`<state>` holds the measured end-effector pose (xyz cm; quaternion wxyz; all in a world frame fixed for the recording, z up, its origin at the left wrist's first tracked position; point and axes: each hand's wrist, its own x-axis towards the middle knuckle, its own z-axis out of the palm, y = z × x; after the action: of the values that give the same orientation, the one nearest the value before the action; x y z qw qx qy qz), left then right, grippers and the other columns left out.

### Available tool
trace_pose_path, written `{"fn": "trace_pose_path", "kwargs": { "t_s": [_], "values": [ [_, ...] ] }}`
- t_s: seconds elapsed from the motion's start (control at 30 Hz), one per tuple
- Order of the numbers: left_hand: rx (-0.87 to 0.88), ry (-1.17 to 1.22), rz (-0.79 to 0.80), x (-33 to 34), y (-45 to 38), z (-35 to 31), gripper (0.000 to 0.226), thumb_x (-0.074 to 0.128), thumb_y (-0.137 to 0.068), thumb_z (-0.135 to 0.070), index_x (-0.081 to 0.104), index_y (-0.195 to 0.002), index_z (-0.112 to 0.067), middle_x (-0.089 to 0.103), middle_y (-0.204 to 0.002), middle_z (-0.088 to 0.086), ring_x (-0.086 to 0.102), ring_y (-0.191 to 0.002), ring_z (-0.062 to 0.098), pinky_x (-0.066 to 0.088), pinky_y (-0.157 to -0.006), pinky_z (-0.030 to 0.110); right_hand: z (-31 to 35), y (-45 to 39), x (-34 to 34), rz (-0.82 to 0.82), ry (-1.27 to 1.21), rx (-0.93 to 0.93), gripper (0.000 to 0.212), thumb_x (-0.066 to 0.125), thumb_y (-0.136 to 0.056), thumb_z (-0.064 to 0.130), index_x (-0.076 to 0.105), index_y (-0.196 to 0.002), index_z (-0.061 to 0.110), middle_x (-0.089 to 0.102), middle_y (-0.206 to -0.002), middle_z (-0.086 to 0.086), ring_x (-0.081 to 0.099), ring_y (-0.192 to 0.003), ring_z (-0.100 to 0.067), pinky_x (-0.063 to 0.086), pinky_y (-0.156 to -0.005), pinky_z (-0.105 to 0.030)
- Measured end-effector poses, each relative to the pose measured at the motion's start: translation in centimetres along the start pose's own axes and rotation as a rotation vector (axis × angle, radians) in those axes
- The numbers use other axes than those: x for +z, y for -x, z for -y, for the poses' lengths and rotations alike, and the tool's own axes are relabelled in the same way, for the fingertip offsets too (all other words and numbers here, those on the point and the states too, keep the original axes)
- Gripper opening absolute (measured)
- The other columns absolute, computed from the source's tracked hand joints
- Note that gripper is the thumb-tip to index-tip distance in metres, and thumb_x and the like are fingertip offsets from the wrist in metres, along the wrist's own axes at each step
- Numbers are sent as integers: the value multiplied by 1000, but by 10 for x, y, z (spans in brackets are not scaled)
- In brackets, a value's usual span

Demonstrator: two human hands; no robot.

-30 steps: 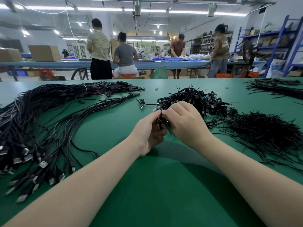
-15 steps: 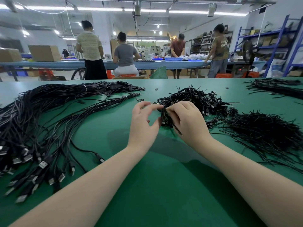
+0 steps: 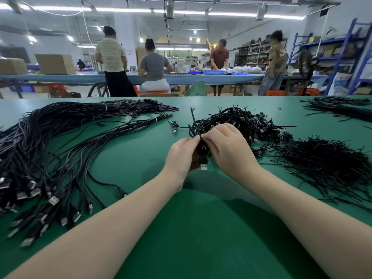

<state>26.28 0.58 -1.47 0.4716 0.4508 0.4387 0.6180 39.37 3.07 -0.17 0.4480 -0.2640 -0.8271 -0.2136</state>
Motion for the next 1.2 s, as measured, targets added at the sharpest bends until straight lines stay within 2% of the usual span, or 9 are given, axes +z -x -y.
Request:
{"fn": "trace_pose_path", "kwargs": {
  "t_s": [0.1,0.17,0.33,0.43,0.5,0.7,0.97,1.07,1.2],
  "values": [
    [-310,239,158,-6,2,-7,28,49,-94,-31,54,-69,-18,51,-54,-3,46,-43,11,35,-43,17,-4,3,0,14,97,-122,8,62,-79,-9,68,-81,-3,63,-76,-15,60,-70,-34,52,-67,-40],
    [-330,208,175,-9,1,-7,30,50,-93,-34,54,-68,-20,52,-54,-4,47,-43,11,36,-42,16,-4,5,1,13,102,-106,8,64,-80,-7,69,-83,-2,64,-77,-14,61,-71,-34,53,-67,-41],
    [53,-143,-110,-8,-3,5,3,50,-98,-27,47,-97,-28,69,-76,-4,67,-61,14,46,-57,27,-2,4,2,-32,-14,100,6,63,-87,0,67,-83,-3,65,-78,-14,59,-72,-35,52,-69,-44],
    [444,-396,-145,-17,-5,10,43,53,-92,-4,34,-98,-42,61,-100,-8,65,-82,16,46,-64,25,-2,4,3,-41,-62,201,5,64,-86,1,67,-87,-2,67,-83,-13,61,-80,-34,51,-76,-39],
    [655,-630,-109,-20,-4,9,60,60,-85,1,36,-99,-52,46,-109,-15,56,-92,4,44,-70,17,-1,4,5,-32,-101,261,6,64,-86,1,68,-88,-3,67,-85,-13,60,-84,-34,48,-78,-36],
    [746,-795,-162,-24,-6,12,38,72,-78,-6,66,-106,-31,48,-113,-8,44,-108,3,33,-93,9,4,2,8,24,-247,347,8,63,-88,3,69,-92,0,67,-85,-10,59,-84,-28,45,-73,-28],
    [549,-525,-173,-18,-10,11,3,72,-85,-24,70,-86,-26,61,-96,-13,52,-92,-9,40,-74,11,3,2,7,3,-278,356,10,60,-89,0,69,-93,-2,67,-88,-13,60,-85,-29,44,-74,-28],
    [393,-417,-167,-11,-7,7,24,60,-92,-37,60,-74,-22,57,-66,-13,50,-61,1,41,-59,16,8,0,9,-39,-239,324,8,62,-89,1,69,-90,-2,68,-85,-12,60,-86,-29,42,-77,-22],
    [-108,42,-72,-3,-5,-5,26,58,-92,-39,56,-75,-19,51,-60,-4,50,-51,12,39,-49,22,12,1,6,-61,-134,147,3,65,-84,-3,68,-83,-5,65,-78,-15,61,-75,-33,43,-74,-30]
  ]
}}
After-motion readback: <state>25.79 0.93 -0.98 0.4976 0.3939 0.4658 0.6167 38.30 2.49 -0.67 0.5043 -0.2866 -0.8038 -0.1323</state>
